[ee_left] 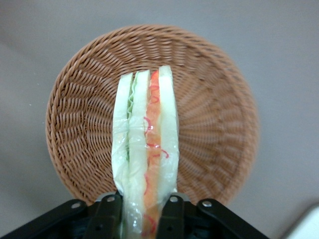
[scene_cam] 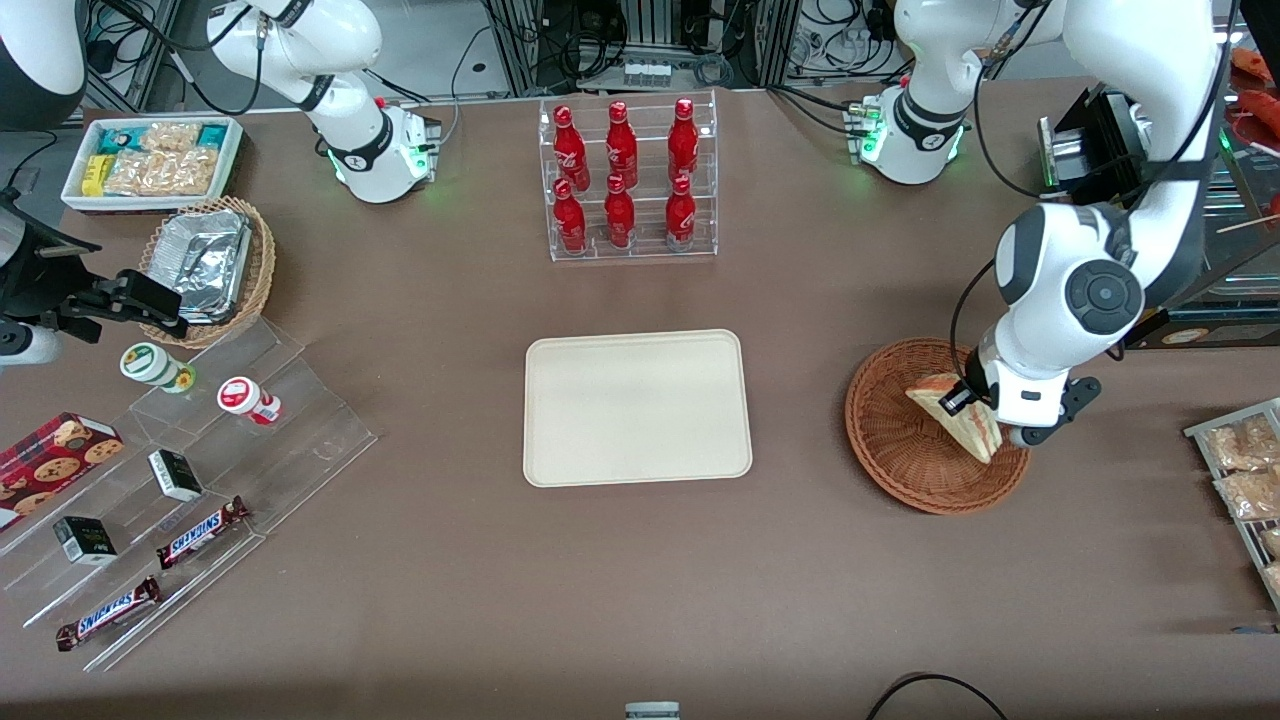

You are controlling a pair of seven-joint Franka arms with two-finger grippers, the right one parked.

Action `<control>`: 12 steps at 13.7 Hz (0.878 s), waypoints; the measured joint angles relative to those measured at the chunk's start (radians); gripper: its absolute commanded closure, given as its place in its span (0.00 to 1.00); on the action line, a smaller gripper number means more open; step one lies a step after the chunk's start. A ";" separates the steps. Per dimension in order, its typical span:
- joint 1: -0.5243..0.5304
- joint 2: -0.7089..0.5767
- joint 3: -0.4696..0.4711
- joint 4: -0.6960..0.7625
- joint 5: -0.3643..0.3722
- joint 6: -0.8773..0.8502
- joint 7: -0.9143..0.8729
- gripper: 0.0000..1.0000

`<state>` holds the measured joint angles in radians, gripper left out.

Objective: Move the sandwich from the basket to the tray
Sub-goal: 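Lift the sandwich and carry it over the white tray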

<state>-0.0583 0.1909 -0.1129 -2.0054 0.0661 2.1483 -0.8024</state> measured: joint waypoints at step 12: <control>-0.446 0.271 -0.017 0.489 0.008 -0.173 -0.048 1.00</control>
<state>-0.5041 0.4619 -0.1299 -1.5160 0.0741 1.9755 -0.8500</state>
